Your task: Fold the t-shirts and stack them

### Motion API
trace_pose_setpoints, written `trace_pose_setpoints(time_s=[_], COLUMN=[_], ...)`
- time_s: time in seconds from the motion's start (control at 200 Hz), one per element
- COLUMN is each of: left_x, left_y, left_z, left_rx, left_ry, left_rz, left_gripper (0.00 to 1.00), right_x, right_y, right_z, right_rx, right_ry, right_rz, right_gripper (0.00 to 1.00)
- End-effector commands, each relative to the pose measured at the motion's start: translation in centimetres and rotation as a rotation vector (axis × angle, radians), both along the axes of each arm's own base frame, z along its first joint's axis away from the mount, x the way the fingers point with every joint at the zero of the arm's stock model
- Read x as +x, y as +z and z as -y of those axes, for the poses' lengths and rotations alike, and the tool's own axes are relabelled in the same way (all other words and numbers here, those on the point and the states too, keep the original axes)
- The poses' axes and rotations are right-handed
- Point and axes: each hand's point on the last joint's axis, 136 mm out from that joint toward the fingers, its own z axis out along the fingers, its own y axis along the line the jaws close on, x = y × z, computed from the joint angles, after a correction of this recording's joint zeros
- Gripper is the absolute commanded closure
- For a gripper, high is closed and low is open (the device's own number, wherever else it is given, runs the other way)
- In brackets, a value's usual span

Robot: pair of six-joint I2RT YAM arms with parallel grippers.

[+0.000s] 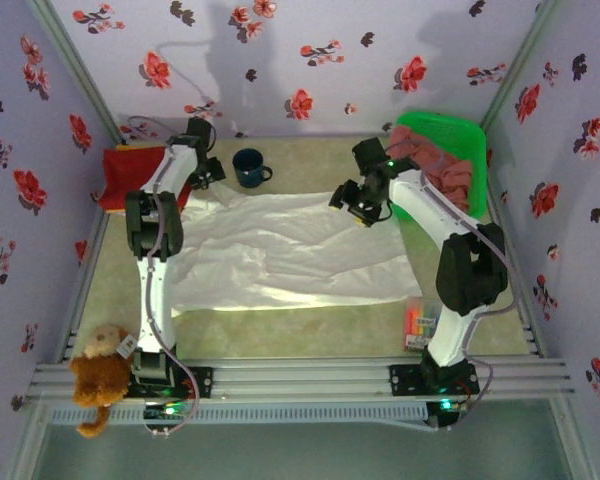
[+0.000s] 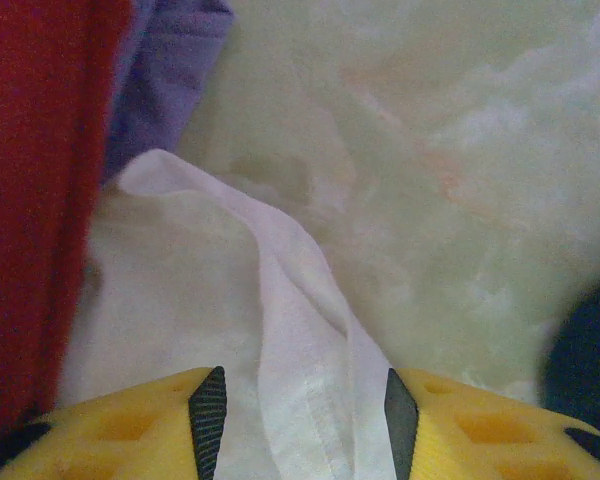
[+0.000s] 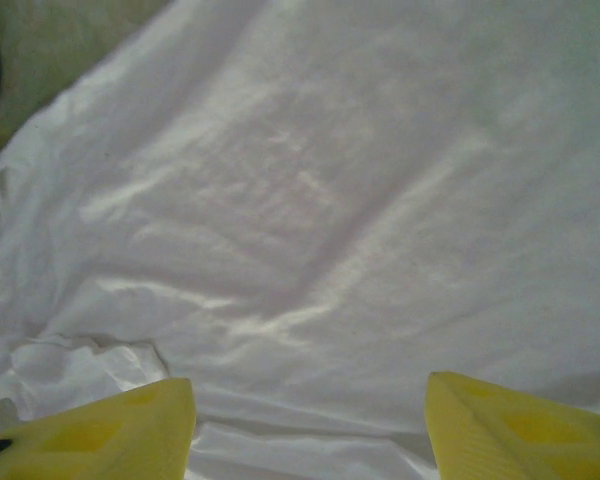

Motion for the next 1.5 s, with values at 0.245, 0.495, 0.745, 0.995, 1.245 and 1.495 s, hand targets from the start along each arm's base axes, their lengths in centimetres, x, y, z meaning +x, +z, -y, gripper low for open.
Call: trace_pose_setpoints(time_s=[0.245, 0.495, 0.745, 0.995, 1.245, 1.495], left_x=[0.3, 0.9, -0.4, -2.8, -4.9, -6.4], left_y=[-1.4, 0.8, 3.7, 6.0, 6.6, 7.3], left_z=[1.4, 2.6, 2.4, 2.5, 3.0, 4.2], left_rx=[-0.088, -0.204, -0.213, -0.276, -0.327, -0.386], left_ry=[0.002, 0.031, 0.029, -0.049, -0.066, -0.053], left_rz=[-0.017, 0.051, 0.103, 0.074, 0.04, 0.037], left_gripper=[0.62, 0.92, 1.0, 1.0, 1.0, 1.0], right_x=[3.6, 5.7, 9.8, 13.4, 15.8, 17.3], right_y=[0.9, 0.2, -2.1, -3.8, -6.3, -8.6], right_z=[-0.5, 0.6, 2.3, 2.6, 3.9, 4.2], right_rx=[-0.015, -0.105, -0.271, -0.374, -0.388, -0.368], right_ry=[0.004, -0.018, -0.055, 0.018, 0.003, 0.004], right_rz=[0.037, 0.102, 0.13, 0.15, 0.122, 0.125], right_gripper=[0.36, 0.37, 0.38, 0.45, 0.48, 0.49])
